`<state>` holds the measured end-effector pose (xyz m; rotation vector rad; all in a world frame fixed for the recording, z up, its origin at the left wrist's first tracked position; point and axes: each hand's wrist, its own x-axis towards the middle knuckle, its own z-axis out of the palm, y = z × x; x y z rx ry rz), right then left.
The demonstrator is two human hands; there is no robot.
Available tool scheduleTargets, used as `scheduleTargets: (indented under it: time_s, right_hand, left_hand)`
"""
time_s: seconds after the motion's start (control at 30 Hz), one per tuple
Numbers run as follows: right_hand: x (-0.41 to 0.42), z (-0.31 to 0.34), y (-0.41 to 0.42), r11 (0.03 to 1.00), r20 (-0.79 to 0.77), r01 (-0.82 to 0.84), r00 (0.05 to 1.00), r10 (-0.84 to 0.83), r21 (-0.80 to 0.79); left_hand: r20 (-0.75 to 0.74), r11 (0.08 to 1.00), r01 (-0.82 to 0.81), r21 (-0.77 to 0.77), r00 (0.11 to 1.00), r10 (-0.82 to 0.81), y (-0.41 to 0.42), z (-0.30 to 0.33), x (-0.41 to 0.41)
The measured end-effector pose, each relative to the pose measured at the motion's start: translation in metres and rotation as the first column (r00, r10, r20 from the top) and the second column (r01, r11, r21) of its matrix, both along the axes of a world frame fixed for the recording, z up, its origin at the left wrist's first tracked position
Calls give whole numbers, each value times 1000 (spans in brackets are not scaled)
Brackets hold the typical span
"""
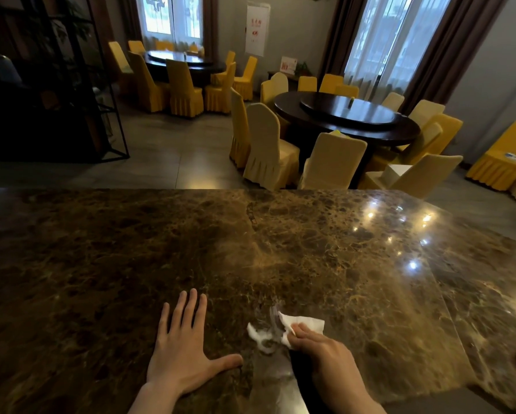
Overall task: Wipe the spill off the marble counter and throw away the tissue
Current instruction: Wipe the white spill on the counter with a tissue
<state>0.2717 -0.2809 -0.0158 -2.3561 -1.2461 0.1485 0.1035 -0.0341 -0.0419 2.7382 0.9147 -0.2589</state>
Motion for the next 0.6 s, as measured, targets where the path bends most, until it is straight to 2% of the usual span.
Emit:
scheduleTargets:
  time_s: [0.07, 0.13, 0.17, 0.23, 0.3, 0.33, 0.4, 0.47, 0.6]
  right_hand:
    - [2, 8, 10, 984, -99, 122, 989, -110, 129]
    - [0, 19, 25, 916, -211, 299, 946, -247, 269]
    - [-4, 25, 35, 888, -237, 331, 935, -263, 319]
    - [-24, 31, 52, 907, -234, 226, 961, -148, 354]
    - [-48, 24, 61, 966, -178, -11, 982, 59, 258]
    - [-57, 17, 64, 982, -134, -119, 981, 139, 146]
    - [-62, 1, 66, 968, -48, -233, 972, 230, -90]
    - [-60, -6, 64, 951, -11, -261, 965, 263, -167]
    - [-42, -10, 56, 973, 39, -184, 981, 191, -141]
  left_hand:
    - [7, 1000, 0, -3, 1000, 0, 1, 2, -1]
    - [1, 1000, 14, -21, 1000, -14, 1, 3, -2]
    - [6, 1000, 16, -25, 1000, -15, 2, 3, -3]
    - [3, 998, 41, -47, 999, -40, 3, 5, -5]
    - [5, 995, 56, -82, 998, -56, 4, 6, -5]
    - [8, 994, 57, -90, 998, -56, 5, 6, -6]
    - [-3, 994, 71, -89, 997, -71, 5, 7, -6]
    - [-15, 992, 82, -91, 996, -84, 5, 7, -7]
    - [-14, 990, 97, -97, 995, -99, 7, 6, -7]
